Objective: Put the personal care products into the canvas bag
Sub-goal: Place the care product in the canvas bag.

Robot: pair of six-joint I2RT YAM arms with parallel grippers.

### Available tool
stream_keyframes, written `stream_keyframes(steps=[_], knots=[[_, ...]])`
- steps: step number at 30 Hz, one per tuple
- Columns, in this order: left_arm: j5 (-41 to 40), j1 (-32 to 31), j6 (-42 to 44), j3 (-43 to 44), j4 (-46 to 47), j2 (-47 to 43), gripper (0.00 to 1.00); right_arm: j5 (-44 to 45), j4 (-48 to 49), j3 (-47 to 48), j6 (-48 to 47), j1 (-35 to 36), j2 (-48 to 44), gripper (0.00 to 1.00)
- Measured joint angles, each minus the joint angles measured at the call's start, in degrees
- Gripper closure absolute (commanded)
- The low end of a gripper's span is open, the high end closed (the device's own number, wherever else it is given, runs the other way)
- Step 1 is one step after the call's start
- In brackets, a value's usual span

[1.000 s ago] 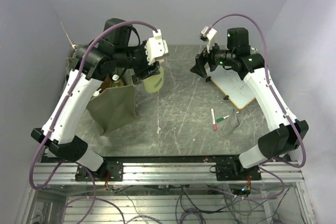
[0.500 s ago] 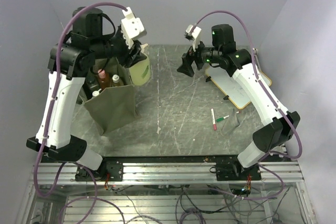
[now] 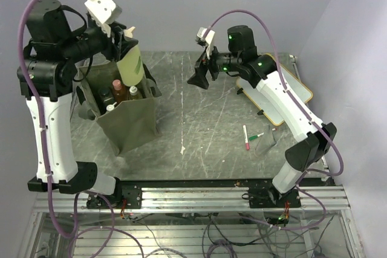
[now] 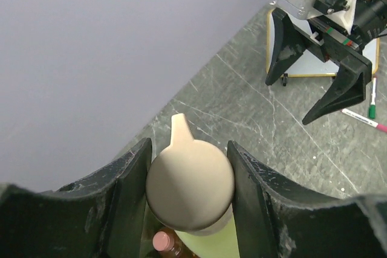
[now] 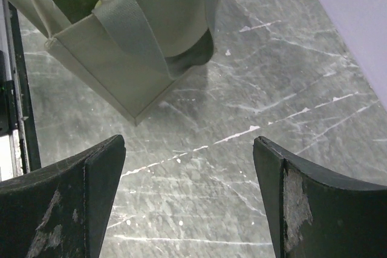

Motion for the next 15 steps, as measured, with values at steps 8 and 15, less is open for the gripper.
stream_keyframes(steps=[8, 15], knots=[[-0.3, 6.9, -1.7, -4.3, 0.6, -4.6, 0.93, -1.2, 1.6, 5.9, 2.2, 4.3, 4.5, 0.13], [-3.8, 10.6, -1.9, -12.9, 0.5, -7.5, 0.93, -1.2, 2.3, 12.9, 2.8, 12.4, 7.7, 0.18]])
